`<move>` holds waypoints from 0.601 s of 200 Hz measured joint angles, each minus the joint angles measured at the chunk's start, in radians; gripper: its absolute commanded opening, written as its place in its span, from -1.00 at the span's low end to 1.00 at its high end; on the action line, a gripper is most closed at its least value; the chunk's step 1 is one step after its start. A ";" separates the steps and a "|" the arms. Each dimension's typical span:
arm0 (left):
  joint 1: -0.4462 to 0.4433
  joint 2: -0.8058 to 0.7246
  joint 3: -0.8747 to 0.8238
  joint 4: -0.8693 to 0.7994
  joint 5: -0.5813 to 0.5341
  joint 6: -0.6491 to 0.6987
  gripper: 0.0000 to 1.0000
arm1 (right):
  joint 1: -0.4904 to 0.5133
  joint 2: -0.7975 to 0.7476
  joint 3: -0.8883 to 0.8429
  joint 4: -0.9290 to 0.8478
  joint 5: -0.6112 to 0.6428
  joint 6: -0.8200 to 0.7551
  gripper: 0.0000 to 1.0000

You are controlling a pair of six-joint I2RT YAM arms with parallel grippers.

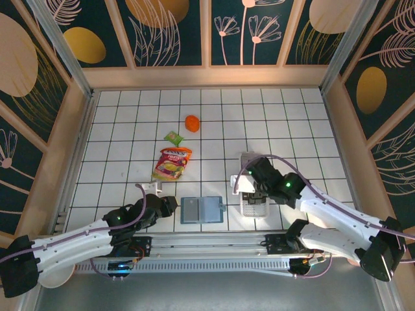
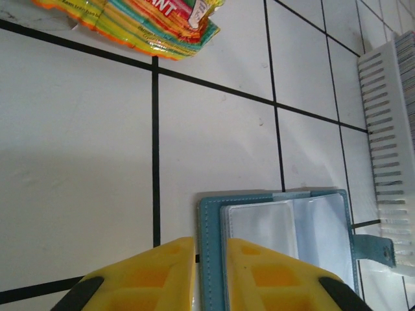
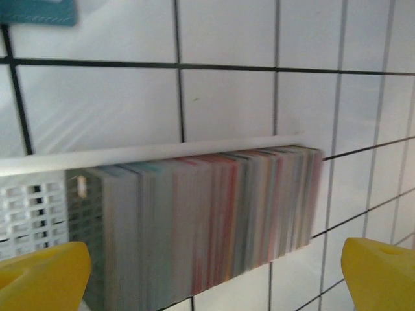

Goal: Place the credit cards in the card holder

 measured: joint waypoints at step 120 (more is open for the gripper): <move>0.000 0.036 0.000 0.032 0.011 -0.001 -0.66 | -0.042 -0.052 -0.185 0.158 -0.012 -0.080 0.65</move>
